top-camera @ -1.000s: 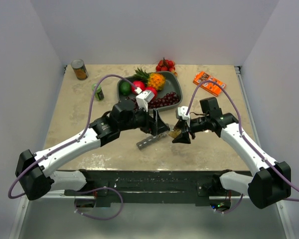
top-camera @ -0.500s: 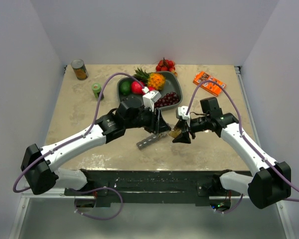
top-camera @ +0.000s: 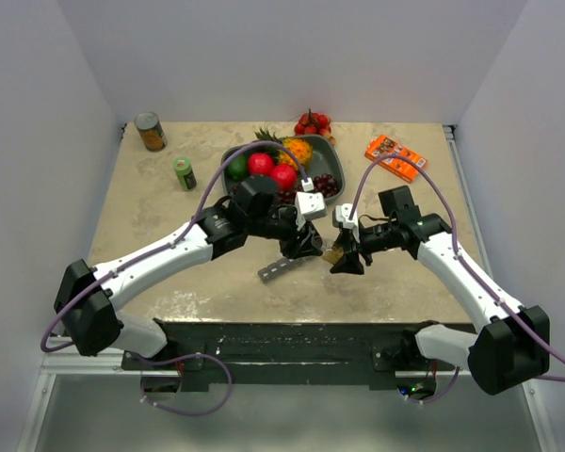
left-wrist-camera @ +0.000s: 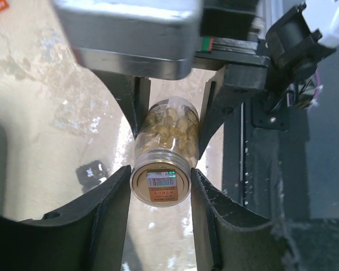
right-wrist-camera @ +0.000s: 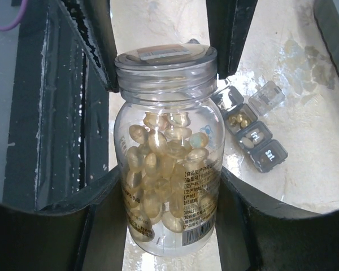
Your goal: Sort the pills into containers
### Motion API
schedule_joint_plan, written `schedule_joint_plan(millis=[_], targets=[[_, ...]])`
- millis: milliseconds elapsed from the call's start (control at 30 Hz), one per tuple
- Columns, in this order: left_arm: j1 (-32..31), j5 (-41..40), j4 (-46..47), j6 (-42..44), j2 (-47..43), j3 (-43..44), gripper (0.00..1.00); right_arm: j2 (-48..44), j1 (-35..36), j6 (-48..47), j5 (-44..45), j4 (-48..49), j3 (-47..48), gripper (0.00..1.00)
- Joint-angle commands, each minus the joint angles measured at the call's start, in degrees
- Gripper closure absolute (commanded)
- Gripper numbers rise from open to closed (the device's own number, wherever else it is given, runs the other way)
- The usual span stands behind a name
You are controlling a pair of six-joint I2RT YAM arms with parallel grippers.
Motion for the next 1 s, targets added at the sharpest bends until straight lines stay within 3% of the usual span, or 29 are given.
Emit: schedule_joint_plan(millis=[0,200,300,533,667,800,967], targets=[[-1.5,2.3,1.4,15.8,1.2,-0.7,0.61,-1.5,0.4,-0.5,-5.1,4.5,2.0,1.0],[0.0,-2.8,19.0,3.2,-3.8,-6.5,0.3,-1.4,0.3,-0.8,-4.8,4.3,2.0,1.0],[0.5,-3.6,24.5,-2.3,-7.2,-9.6,0.03,-1.4,0.3,-0.9,-4.7,4.2,2.1,1.0],[0.7,-7.7,25.9,-12.3,-16.5,-15.6,0.01,-1.4,0.3,-1.0,-4.8,4.1,2.1,1.0],[1.2,-23.1,20.5,-28.4,-21.7,-17.1,0.01,-1.5,0.2,-0.9,-4.7,4.1,2.1,1.0],[3.4,-20.4,15.5,-46.5,-20.4,-15.4,0.05,-1.2,0.2,-0.4,-4.6,4.7,1.9,1.0],[1.9,-19.0,13.5,-56.6,-15.3,-12.6,0.03,-1.3,0.3,-0.2,-4.4,4.8,1.8,1.0]])
